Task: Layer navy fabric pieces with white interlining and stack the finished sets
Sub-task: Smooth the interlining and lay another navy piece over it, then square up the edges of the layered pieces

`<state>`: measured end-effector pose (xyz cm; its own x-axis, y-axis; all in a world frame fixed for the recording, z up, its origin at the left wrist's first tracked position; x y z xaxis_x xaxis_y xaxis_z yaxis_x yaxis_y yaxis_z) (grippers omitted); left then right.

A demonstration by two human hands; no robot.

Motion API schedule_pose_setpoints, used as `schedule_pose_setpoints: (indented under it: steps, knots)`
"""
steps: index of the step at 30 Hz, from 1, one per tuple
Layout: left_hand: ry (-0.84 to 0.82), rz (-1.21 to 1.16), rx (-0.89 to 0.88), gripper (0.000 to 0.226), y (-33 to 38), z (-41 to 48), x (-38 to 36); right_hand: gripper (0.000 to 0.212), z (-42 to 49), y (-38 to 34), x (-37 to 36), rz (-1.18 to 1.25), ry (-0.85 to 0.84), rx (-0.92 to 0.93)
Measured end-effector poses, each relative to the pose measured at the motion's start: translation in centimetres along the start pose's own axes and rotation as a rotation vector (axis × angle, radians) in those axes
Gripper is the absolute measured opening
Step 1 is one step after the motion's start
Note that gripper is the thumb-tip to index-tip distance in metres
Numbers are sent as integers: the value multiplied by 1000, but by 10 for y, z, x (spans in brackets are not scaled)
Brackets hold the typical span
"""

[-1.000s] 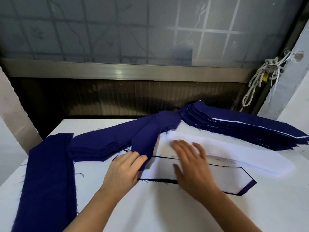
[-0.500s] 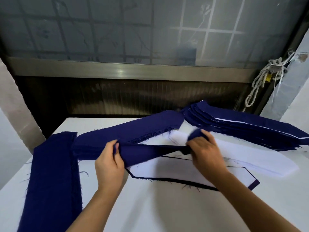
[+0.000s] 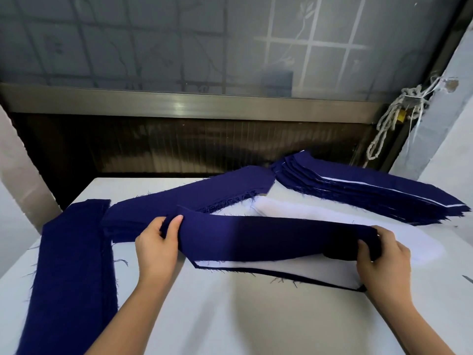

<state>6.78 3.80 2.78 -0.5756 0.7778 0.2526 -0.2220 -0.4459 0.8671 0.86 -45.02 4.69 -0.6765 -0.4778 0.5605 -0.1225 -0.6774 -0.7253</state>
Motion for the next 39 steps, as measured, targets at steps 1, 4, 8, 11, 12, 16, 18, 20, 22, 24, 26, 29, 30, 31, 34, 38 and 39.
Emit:
schedule_pose_setpoints:
  steps: [1, 4, 8, 11, 12, 16, 18, 20, 22, 24, 26, 29, 30, 31, 34, 38, 39]
  knots:
    - [-21, -8, -7, 26, 0, 0, -2, 35, -2, -2, 2, 11, 15, 0]
    - [-52, 14, -27, 18, 0, 1, -7, 34, -4, 2, 14, 78, 85, -48]
    - [-41, 104, -34, 10, 0, 1, -6, 32, -4, 8, 23, 89, 145, -106]
    - [-22, 159, -22, 11, -4, 1, -3, 26, -5, 13, 27, 119, 171, -165]
    - [-26, 165, -10, 11, -5, 2, -4, 22, -5, 15, 27, 119, 169, -187]
    - [-86, 310, 6, 13, -8, 3, -10, 13, -2, 20, 18, -26, 79, -240]
    - [-111, 401, -18, 14, -4, 2, -14, 14, -3, 19, 14, -117, 33, -251]
    - [-132, 464, -53, 18, 0, 1, -17, 20, -3, 20, 12, -164, 4, -261]
    - [-158, 501, -62, 19, 2, -1, -20, 22, -2, 22, 9, -204, -19, -270]
    - [-174, 523, -68, 11, 4, -3, -21, 24, 0, 22, 7, -238, -31, -263]
    - [-176, 512, -92, 14, 8, -4, -21, 25, 1, 20, 7, -235, -24, -252]
    - [-140, 436, -130, 13, 14, -4, -17, 38, 0, 17, 11, -218, 2, -230]
    - [-129, 426, -139, 12, 15, -3, -16, 39, 1, 17, 11, -222, 9, -226]
    - [-121, 428, -148, 11, 16, -3, -15, 40, 1, 16, 12, -228, 13, -221]
    - [-116, 471, -164, 9, 18, -4, -14, 33, 2, 15, 11, -243, 15, -201]
    - [-125, 556, -160, 11, 18, -4, -17, 26, 3, 25, 4, -278, -11, -242]
    - [-123, 557, -165, 12, 19, -4, -17, 27, 4, 26, 3, -280, -12, -247]
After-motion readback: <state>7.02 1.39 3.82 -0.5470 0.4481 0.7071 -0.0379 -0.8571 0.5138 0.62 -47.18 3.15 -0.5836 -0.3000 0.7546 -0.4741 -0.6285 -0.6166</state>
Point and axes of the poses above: each hand's wrist, its own z-axis towards the middle knuckle, its own x-axis out of the back of the hand, y = z × x, the point moved 10 cm from there along z, towards the middle knuckle, and after that the axes turned 6 degrees about -x, right-handed, at the moved point
